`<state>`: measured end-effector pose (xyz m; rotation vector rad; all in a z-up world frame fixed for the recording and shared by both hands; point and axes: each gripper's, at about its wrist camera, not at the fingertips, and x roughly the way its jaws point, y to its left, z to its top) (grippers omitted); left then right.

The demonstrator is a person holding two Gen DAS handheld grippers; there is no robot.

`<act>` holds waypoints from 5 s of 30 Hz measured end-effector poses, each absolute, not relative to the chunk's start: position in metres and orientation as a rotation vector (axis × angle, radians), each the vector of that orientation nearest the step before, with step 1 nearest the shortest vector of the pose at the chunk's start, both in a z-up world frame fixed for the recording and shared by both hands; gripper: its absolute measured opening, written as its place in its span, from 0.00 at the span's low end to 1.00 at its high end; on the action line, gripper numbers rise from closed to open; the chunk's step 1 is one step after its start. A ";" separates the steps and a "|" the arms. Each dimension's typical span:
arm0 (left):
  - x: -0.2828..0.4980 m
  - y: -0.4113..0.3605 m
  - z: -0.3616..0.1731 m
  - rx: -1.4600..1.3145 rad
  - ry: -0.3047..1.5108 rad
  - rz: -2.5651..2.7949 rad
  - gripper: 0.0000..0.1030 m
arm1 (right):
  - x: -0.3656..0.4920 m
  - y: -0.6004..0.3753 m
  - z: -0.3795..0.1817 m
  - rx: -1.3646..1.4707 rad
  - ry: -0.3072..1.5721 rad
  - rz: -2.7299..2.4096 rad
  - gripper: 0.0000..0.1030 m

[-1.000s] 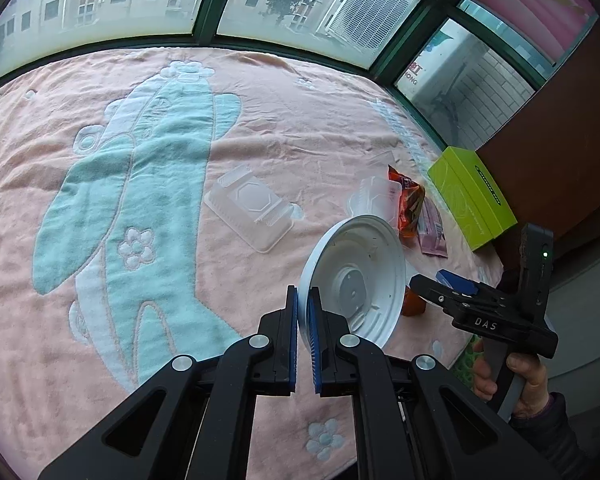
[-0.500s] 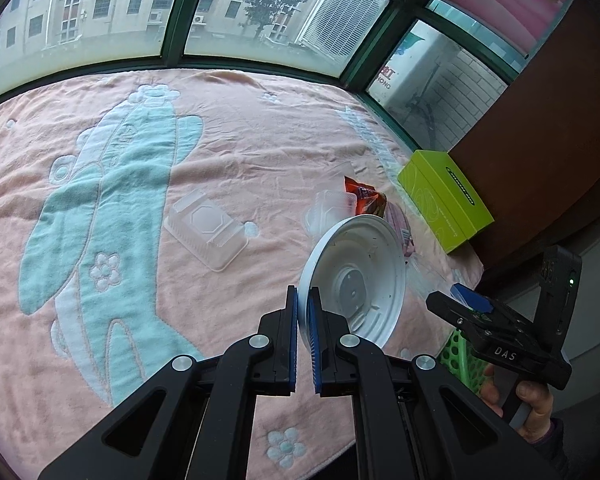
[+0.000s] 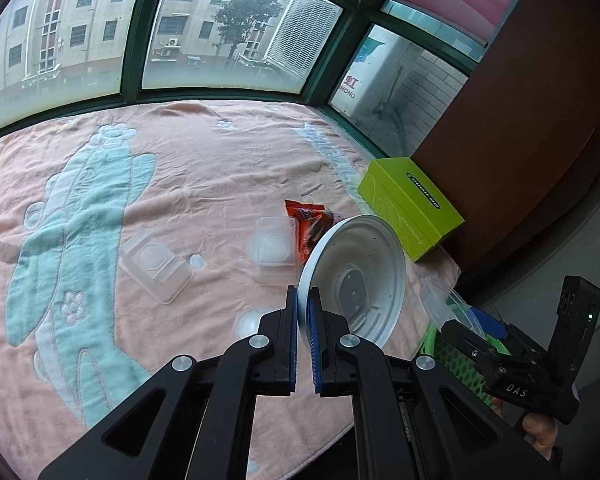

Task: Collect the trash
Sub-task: 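Release the clear bowl and white lid into the green wastebasket with both grippers, then move both tools back over the blanket toward the remaining items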

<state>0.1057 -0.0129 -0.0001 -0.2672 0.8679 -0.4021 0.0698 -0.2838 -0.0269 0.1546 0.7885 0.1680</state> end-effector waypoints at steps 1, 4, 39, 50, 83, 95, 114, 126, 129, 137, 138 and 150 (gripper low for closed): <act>0.105 -0.017 0.002 -0.264 0.864 -0.408 0.05 | 0.066 -0.287 -0.025 0.157 0.780 0.154 0.89; 0.102 -0.030 0.008 -0.254 0.851 -0.431 0.05 | 0.053 -0.298 -0.021 0.168 0.759 0.119 0.89; 0.060 -0.178 0.022 -0.079 0.841 -0.710 0.05 | -0.056 -0.405 -0.029 0.232 0.703 -0.272 0.90; 0.052 -0.207 0.014 -0.035 0.868 -0.748 0.05 | -0.064 -0.416 -0.034 0.270 0.712 -0.281 0.90; 0.039 -0.264 -0.027 0.062 0.978 -0.837 0.20 | -0.095 -0.443 -0.027 0.318 0.660 -0.342 0.93; 0.050 -0.214 -0.022 0.038 0.941 -0.704 0.46 | -0.073 -0.416 -0.027 0.284 0.681 -0.247 0.93; 0.104 -0.081 -0.074 0.006 0.999 -0.341 0.46 | -0.014 -0.344 -0.028 0.196 0.727 -0.050 0.93; 0.134 -0.065 -0.112 -0.005 1.057 -0.313 0.46 | 0.009 -0.313 -0.043 0.155 0.781 0.012 0.93; 0.137 -0.066 -0.114 -0.001 1.052 -0.319 0.47 | 0.015 -0.307 -0.047 0.148 0.794 0.023 0.93; 0.140 -0.067 -0.115 0.000 1.041 -0.333 0.50 | 0.029 -0.291 -0.055 0.131 0.821 0.058 0.93; 0.141 -0.067 -0.115 -0.001 1.042 -0.334 0.50 | 0.031 -0.289 -0.056 0.127 0.824 0.061 0.93; 0.145 -0.063 -0.118 -0.009 1.024 -0.338 0.49 | 0.042 -0.274 -0.072 0.121 0.852 0.083 0.93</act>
